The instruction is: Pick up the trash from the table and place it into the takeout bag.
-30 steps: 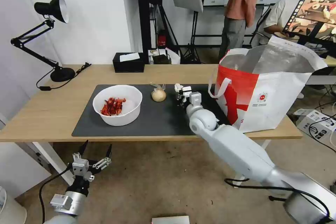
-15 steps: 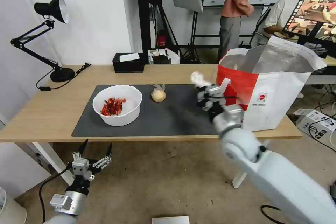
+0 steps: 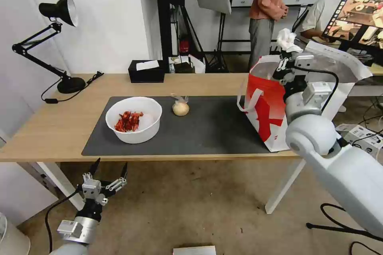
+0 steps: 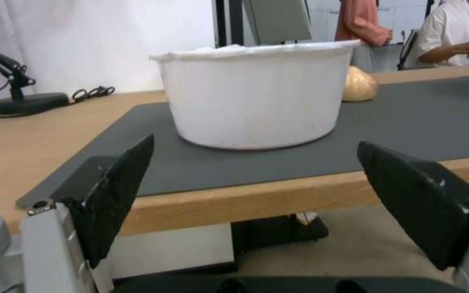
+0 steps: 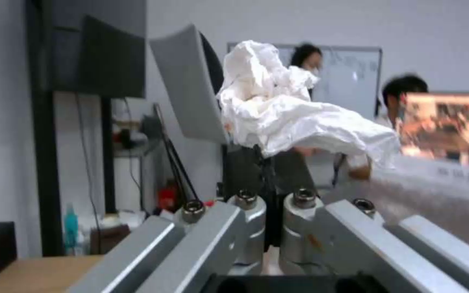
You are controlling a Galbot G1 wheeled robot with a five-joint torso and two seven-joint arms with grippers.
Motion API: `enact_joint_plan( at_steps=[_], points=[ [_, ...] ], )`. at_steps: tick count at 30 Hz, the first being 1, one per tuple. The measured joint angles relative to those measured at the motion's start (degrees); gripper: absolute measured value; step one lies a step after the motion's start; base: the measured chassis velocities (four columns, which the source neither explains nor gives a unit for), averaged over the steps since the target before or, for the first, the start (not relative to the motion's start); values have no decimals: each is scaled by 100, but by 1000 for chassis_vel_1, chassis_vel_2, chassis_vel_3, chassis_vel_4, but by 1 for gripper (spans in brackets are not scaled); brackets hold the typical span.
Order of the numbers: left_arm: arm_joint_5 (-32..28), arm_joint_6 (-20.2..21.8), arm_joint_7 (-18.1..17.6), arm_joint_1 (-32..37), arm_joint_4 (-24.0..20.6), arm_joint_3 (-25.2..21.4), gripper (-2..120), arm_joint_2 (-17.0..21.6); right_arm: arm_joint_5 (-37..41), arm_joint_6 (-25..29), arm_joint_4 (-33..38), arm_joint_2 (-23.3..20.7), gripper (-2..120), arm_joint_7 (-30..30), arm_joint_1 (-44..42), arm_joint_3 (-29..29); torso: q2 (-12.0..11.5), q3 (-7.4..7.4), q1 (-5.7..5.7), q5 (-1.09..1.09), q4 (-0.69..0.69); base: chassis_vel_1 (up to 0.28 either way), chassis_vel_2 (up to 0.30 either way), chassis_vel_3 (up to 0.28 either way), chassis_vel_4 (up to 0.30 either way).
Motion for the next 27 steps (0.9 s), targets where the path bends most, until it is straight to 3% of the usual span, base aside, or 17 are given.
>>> enact_joint_plan(
  at_steps=[3,9,11,20,27],
  points=[
    [-16,10,0,0,-14,-10,100,26,342,-206,-44,49,0,335,101,-73,0,0,0,0,0,0,0,0,0],
    [-55,25,-1,-29,-3,-15,100,32,1142,-401,-37,51,15,485,264,-88,0,0,0,0,0,0,0,0,0],
    [-99,34,-2,-37,3,-15,100,36,1200,-446,-37,50,28,497,357,-122,0,0,0,-1,0,0,0,0,0],
    [-203,98,-4,-65,-37,-8,100,54,1209,-541,4,44,56,515,357,-132,0,0,0,0,-1,0,0,0,0],
    [-237,131,-8,-125,-51,4,100,105,1227,-585,48,31,89,507,306,-116,0,0,0,0,-1,0,0,0,0]
  ],
)
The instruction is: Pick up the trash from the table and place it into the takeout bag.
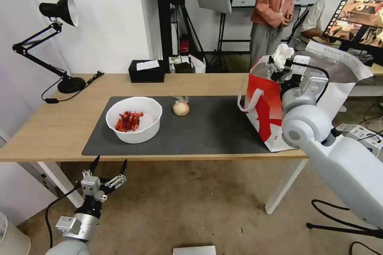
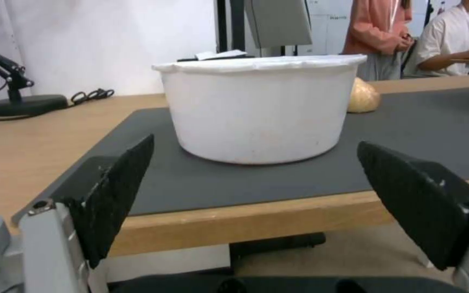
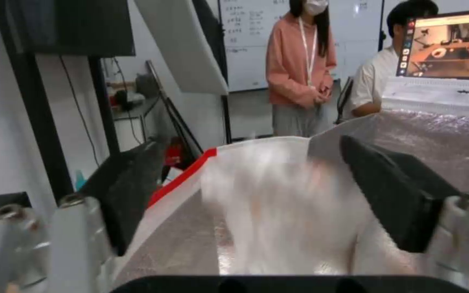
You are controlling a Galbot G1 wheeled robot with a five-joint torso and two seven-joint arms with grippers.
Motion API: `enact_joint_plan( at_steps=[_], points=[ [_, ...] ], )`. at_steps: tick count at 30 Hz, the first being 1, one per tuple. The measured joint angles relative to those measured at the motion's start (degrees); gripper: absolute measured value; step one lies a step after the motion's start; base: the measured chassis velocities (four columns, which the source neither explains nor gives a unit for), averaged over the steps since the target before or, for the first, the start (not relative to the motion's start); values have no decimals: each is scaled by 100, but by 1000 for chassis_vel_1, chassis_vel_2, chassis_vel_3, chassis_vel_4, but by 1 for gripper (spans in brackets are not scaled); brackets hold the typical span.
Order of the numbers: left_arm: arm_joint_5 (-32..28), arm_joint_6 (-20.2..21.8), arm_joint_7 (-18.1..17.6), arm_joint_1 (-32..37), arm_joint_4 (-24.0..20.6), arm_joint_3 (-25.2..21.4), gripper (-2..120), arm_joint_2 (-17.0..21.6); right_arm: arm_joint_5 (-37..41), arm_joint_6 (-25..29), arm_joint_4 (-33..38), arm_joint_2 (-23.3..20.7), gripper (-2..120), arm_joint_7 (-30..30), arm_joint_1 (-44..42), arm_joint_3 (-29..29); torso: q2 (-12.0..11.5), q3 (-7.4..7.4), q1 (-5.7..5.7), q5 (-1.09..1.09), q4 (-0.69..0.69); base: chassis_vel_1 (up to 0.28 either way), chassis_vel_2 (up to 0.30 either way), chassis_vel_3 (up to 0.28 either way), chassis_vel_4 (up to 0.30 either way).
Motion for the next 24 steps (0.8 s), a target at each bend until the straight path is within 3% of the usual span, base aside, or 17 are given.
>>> enact_joint_plan(
  at_steps=[4,13,15,16,17,19,20,23,24],
  points=[
    [-6,4,-1,-3,-1,-2,100,0,15,-9,16,-23,99,-6,0,5,0,0,0,0,0,0,0,0,0],
    [-60,10,-5,-5,-41,-48,100,20,142,161,188,-40,100,-310,-31,35,0,0,0,0,0,0,0,0,0],
    [-81,11,-6,-8,-55,-62,100,18,151,487,367,-62,100,-920,-176,86,0,0,0,0,1,0,0,0,0],
    [-81,11,-6,-8,-55,-62,100,18,151,487,367,-62,100,-920,-176,86,0,0,0,0,1,0,0,0,0],
    [-95,11,-7,-12,-56,-67,100,3,152,798,524,-107,100,-1548,-366,158,0,0,0,-1,1,0,0,0,0],
    [-114,9,-5,-12,-57,-69,100,-3,164,988,675,-162,100,-2095,-620,229,0,0,0,-1,1,0,0,0,0],
    [-114,9,-5,-12,-57,-69,100,-3,164,988,675,-162,100,-2095,-620,229,0,0,0,-1,1,0,0,0,0],
    [-144,9,10,-20,-59,-61,100,-5,107,1089,957,-359,100,-3334,-1438,484,0,-1,0,0,0,0,0,0,0],
    [-144,9,10,-20,-59,-61,100,-5,107,1089,957,-359,100,-3334,-1438,484,0,-1,0,0,0,0,0,0,0]
  ],
)
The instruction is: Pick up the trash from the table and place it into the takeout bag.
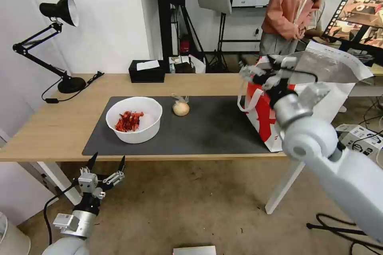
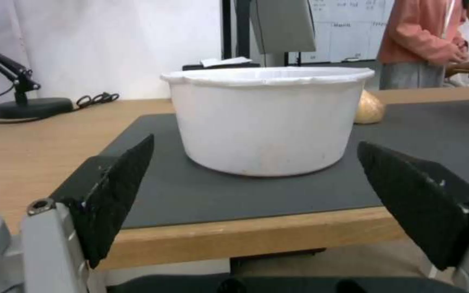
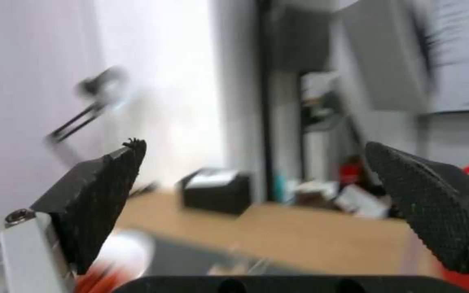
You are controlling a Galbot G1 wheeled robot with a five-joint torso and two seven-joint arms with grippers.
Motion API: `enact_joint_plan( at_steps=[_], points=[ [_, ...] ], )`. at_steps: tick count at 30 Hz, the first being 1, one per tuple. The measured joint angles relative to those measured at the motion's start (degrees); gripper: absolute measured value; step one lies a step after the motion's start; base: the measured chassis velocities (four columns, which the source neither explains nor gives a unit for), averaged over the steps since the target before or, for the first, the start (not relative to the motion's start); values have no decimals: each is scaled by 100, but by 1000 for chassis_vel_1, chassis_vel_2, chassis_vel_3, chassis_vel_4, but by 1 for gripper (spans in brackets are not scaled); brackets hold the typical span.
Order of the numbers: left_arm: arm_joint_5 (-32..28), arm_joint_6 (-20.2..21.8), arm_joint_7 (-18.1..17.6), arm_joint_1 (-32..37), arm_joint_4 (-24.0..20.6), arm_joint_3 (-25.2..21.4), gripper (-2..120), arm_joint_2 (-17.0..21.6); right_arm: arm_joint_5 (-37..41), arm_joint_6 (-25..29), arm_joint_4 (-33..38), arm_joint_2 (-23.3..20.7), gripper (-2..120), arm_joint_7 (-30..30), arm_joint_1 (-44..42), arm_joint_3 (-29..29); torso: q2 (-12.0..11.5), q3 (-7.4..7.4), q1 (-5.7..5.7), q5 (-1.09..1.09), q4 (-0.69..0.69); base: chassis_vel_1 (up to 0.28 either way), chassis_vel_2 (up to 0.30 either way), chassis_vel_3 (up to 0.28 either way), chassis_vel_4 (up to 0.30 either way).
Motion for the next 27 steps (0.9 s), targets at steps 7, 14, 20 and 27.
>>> enact_joint_plan(
  at_steps=[7,14,20,27],
  points=[
    [15,-20,49,-36,40,44,100,-68,-717,590,145,-190,100,-1334,-1376,429,0,0,-1,0,0,0,0,0,0],
    [20,-45,118,6,49,39,100,-105,-2136,1694,-335,104,100,-1733,-2834,734,0,0,0,0,0,0,0,0,0],
    [30,-86,215,114,68,30,100,-133,-2935,2303,-710,549,100,-1603,-3619,830,0,0,0,0,0,0,0,0,0],
    [62,-91,279,207,74,32,100,-185,-3161,2495,-995,1014,100,-998,-4196,796,0,0,0,0,0,0,0,0,0]
  ],
)
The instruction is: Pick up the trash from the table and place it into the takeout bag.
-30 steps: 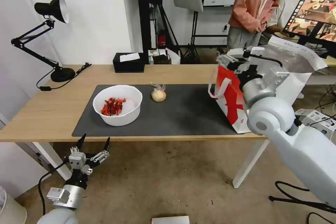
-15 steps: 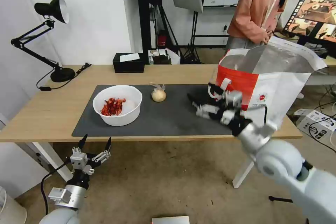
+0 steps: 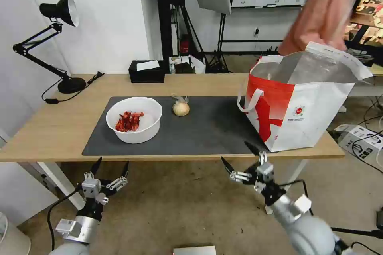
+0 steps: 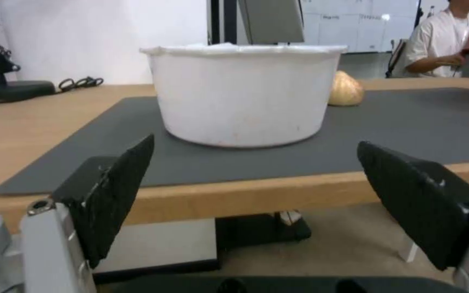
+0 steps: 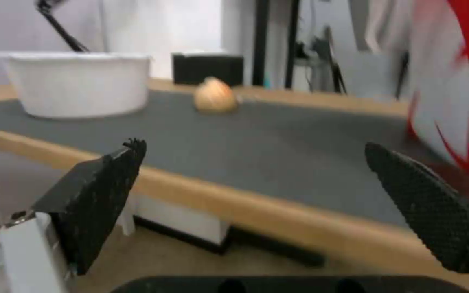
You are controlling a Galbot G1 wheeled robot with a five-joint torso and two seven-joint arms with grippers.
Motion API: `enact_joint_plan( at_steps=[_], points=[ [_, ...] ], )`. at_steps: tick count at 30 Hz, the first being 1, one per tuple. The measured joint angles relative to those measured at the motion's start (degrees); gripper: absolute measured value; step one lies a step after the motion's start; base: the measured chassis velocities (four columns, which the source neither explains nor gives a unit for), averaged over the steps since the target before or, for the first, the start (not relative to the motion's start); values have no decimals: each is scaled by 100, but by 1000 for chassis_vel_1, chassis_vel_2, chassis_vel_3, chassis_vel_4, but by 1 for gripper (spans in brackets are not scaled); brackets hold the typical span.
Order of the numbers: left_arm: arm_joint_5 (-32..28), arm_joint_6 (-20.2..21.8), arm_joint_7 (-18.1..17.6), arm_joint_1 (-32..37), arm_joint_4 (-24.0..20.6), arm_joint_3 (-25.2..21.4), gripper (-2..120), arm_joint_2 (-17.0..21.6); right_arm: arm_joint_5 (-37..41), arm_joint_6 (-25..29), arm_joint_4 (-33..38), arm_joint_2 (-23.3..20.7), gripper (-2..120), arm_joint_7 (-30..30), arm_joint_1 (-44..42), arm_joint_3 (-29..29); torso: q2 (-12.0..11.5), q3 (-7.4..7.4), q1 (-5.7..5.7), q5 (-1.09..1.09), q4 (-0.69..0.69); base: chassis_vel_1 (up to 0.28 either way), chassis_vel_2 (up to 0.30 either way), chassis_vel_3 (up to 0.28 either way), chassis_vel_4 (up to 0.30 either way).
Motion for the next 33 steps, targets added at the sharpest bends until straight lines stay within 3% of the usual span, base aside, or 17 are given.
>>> enact_joint_plan(
  at_steps=[26,30,33],
  points=[
    [44,-43,73,89,85,6,100,-51,-2,-142,-30,260,100,297,-44,-184,-1,1,0,0,0,0,0,0,0],
    [61,-47,74,85,90,19,100,-59,60,-417,183,179,100,319,319,-371,0,1,0,0,0,0,0,0,0],
    [64,-48,73,75,90,20,100,-57,312,-904,340,-67,100,371,1113,-722,-1,1,1,-1,1,0,0,0,0]
  ],
)
